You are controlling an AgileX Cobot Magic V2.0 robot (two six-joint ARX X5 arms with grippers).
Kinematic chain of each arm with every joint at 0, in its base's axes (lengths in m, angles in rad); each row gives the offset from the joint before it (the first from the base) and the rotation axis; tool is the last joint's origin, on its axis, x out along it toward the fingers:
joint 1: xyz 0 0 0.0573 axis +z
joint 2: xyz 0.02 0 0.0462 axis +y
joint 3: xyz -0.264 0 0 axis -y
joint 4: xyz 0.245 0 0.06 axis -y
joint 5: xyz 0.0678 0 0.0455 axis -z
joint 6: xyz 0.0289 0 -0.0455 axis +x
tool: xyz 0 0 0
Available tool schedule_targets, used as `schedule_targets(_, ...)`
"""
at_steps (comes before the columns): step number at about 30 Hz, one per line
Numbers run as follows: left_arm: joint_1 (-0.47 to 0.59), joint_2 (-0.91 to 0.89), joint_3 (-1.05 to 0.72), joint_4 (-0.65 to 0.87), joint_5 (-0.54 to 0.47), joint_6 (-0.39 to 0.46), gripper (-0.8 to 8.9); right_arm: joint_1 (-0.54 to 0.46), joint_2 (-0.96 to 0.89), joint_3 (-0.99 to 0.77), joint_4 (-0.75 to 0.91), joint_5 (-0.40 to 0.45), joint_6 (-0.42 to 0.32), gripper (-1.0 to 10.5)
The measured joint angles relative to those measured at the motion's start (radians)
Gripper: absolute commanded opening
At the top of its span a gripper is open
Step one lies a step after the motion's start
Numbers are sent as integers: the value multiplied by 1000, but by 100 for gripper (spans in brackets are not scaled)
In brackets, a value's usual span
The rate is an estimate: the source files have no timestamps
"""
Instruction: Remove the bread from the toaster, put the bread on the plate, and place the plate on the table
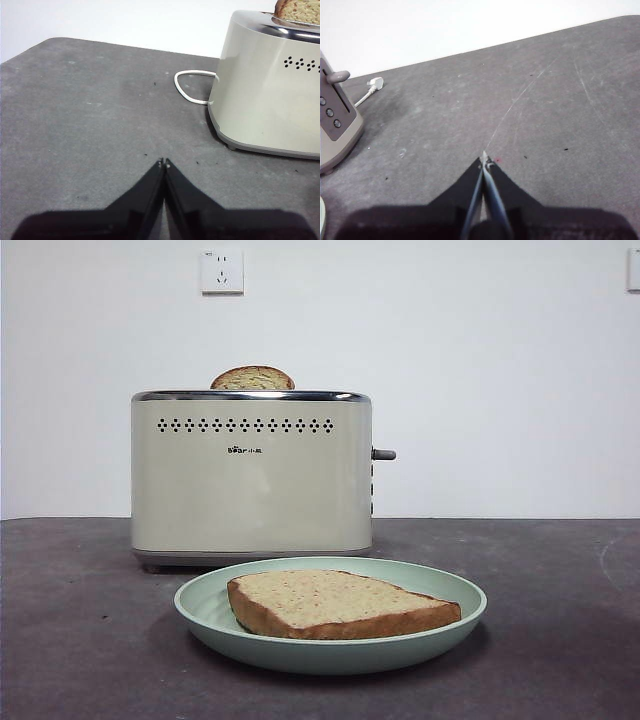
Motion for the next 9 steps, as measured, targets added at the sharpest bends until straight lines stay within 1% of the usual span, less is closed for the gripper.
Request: schedule_targets(9, 0, 0, 0, 0, 0, 0, -4, 0, 0, 0, 0, 0, 0, 0)
